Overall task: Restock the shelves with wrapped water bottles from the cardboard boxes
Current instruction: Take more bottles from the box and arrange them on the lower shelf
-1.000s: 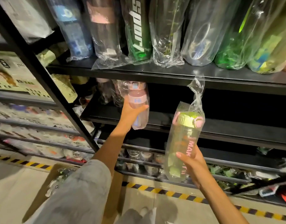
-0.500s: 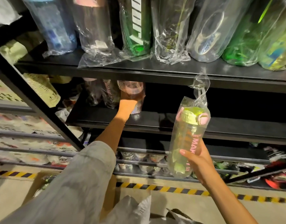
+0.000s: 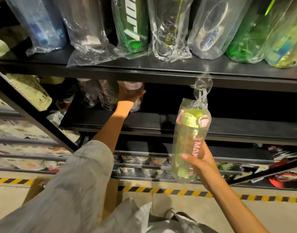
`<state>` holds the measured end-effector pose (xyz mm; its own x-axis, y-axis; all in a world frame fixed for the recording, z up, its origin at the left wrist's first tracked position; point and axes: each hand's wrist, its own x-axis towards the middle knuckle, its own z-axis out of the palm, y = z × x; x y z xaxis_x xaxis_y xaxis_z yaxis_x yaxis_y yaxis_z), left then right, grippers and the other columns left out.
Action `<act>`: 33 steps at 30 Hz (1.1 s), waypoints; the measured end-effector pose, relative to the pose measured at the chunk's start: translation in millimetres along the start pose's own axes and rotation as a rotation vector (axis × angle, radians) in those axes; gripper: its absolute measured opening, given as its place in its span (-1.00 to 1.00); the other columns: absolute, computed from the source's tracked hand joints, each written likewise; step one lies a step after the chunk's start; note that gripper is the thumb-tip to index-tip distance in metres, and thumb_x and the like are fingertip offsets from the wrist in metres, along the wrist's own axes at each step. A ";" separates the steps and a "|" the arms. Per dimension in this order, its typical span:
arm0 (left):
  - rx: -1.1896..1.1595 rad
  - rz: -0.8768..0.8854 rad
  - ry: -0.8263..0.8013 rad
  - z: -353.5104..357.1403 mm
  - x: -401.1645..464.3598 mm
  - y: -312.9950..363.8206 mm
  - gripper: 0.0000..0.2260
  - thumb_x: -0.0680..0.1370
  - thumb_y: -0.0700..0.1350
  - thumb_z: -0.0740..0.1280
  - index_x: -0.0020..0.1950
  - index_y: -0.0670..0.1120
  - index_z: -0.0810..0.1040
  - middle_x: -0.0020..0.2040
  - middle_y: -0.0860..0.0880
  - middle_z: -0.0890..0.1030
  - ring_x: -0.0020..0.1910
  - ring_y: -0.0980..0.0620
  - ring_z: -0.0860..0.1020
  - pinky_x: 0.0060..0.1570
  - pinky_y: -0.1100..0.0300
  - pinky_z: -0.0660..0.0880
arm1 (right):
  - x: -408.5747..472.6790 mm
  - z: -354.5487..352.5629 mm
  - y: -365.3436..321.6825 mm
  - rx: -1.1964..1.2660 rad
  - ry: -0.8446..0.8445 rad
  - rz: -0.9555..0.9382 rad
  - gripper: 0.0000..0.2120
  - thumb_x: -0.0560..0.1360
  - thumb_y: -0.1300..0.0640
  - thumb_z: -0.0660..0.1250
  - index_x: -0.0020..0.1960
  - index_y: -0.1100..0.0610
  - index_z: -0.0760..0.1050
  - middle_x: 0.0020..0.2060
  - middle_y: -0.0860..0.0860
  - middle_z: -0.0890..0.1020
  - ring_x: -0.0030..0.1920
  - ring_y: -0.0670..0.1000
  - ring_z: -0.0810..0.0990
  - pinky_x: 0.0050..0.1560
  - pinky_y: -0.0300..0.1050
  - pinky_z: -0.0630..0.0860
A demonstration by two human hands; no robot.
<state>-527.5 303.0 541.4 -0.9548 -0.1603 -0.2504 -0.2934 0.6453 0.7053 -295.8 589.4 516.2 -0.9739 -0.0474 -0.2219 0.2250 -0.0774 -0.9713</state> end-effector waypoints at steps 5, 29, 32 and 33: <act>-0.027 0.014 0.025 -3.6 -2.4 -10.5 -0.32 0.66 0.17 0.29 0.62 -0.19 0.18 0.59 -0.22 0.28 0.49 -0.26 0.33 0.51 -0.05 0.24 | -1.8 6.5 1.0 0.004 -0.026 0.006 -0.24 0.32 0.19 0.61 0.46 0.00 0.42 0.21 0.08 0.70 0.23 0.16 0.68 0.30 0.26 0.56; 0.244 0.574 0.238 24.6 -81.2 -162.2 -0.46 0.50 0.05 0.48 0.36 -0.26 0.60 0.37 -0.28 0.58 0.42 -0.30 0.50 0.44 -0.27 0.38 | 80.7 92.8 -34.5 -0.148 0.052 -0.243 -0.19 0.39 0.22 0.65 0.48 -0.03 0.28 0.25 0.04 0.65 0.25 0.18 0.65 0.31 0.21 0.57; 0.227 0.595 0.262 27.7 -79.9 -165.0 -0.46 0.50 0.05 0.48 0.37 -0.26 0.60 0.38 -0.27 0.57 0.43 -0.28 0.49 0.46 -0.26 0.37 | 106.3 99.4 -35.9 -0.190 0.086 -0.225 -0.16 0.35 0.18 0.68 0.47 0.04 0.28 0.25 0.05 0.65 0.23 0.17 0.66 0.34 0.19 0.57; 0.227 0.600 0.271 29.0 -78.5 -166.7 -0.47 0.51 0.05 0.48 0.37 -0.26 0.60 0.38 -0.27 0.57 0.44 -0.28 0.49 0.46 -0.25 0.37 | 112.8 101.5 -37.4 -0.205 0.095 -0.218 -0.16 0.35 0.18 0.68 0.48 0.06 0.28 0.26 0.03 0.64 0.25 0.07 0.65 0.36 0.09 0.56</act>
<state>-402.3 229.7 424.3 -0.9360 0.1110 0.3342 0.2778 0.8159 0.5070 -411.2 485.9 536.2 -0.9991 0.0418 -0.0045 0.0098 0.1278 -0.9918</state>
